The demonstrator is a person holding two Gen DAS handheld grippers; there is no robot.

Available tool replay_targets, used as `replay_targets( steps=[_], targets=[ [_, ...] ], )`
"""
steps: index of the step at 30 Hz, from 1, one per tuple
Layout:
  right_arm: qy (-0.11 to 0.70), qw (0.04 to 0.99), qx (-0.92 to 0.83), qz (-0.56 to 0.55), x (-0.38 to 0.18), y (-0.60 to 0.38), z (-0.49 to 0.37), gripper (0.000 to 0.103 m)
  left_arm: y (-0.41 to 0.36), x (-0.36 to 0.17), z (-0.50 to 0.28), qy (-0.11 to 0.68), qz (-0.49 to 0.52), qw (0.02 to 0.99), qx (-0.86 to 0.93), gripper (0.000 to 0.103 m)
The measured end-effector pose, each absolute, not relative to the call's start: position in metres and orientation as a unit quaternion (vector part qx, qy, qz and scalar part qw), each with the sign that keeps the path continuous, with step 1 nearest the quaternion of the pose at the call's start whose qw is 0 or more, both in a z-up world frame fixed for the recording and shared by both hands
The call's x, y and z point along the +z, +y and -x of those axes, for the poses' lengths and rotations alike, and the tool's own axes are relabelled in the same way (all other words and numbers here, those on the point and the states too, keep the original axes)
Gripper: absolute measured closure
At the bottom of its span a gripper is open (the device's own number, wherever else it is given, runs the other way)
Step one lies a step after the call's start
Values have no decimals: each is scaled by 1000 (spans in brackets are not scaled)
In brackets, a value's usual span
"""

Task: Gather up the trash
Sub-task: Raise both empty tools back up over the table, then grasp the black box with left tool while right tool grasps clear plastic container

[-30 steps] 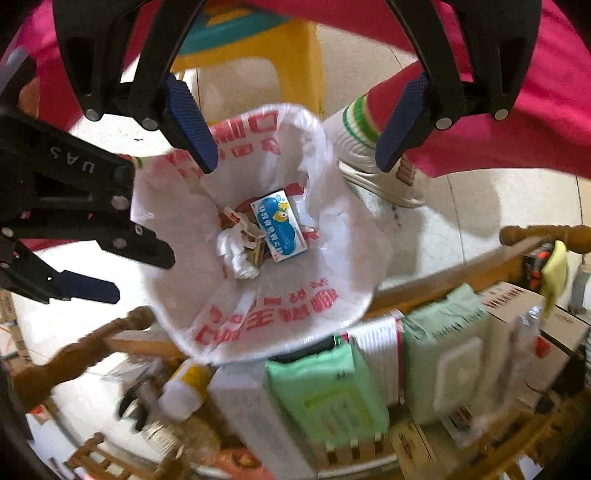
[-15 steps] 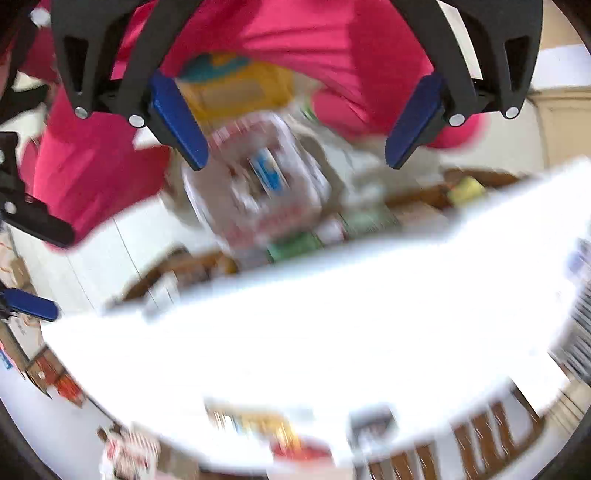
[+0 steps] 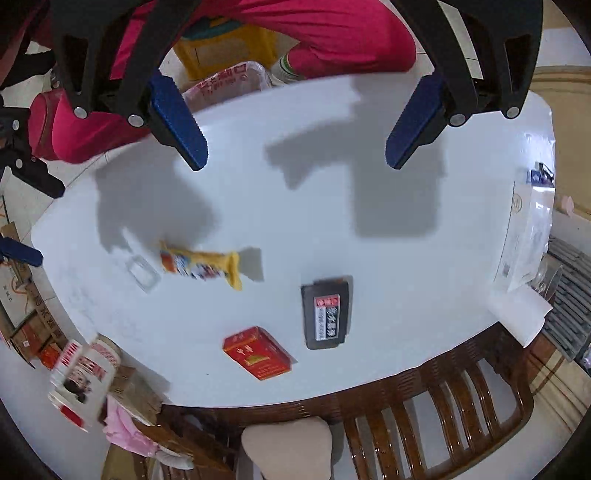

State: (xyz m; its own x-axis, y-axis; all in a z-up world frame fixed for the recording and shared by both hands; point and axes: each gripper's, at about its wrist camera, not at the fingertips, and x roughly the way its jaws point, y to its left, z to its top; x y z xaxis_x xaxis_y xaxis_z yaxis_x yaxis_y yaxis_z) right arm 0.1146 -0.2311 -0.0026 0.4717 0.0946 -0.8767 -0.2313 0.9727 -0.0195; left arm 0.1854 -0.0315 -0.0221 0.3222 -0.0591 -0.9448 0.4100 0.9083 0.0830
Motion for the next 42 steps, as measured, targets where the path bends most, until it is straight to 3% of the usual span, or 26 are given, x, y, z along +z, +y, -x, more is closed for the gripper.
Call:
replay_targets(
  steps=[15, 42],
  targets=[
    [526, 843, 86, 72, -9, -253, -168, 18, -44, -44, -267, 603, -166, 769, -129, 8],
    [588, 799, 96, 84, -77, -249, -214, 19, -69, -105, -344, 648, -168, 729, -141, 8]
  ],
)
